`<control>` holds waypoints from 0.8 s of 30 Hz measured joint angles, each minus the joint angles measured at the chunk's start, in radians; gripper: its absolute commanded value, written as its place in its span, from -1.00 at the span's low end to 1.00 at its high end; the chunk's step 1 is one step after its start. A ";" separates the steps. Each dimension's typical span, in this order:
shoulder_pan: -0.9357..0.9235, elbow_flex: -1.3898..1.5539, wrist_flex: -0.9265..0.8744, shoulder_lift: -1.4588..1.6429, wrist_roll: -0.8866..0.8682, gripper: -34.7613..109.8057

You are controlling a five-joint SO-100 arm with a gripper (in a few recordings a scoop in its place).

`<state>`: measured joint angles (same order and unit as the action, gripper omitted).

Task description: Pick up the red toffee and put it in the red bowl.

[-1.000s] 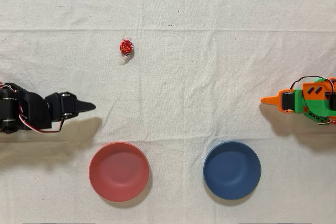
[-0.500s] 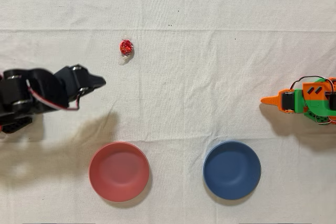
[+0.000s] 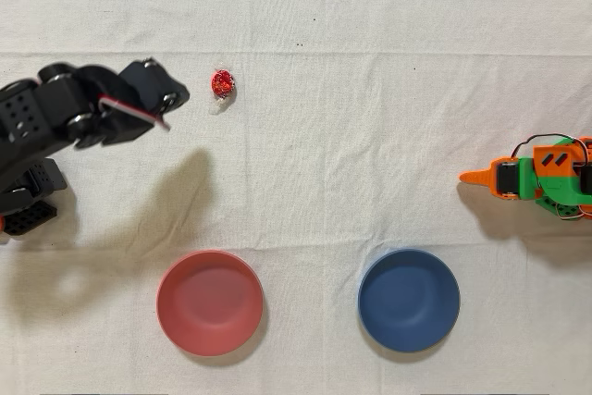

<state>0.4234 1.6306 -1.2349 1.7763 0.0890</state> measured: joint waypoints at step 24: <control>0.061 -0.304 -0.021 -0.400 0.109 -0.49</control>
<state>0.4847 1.3269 -1.2563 1.3760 0.1979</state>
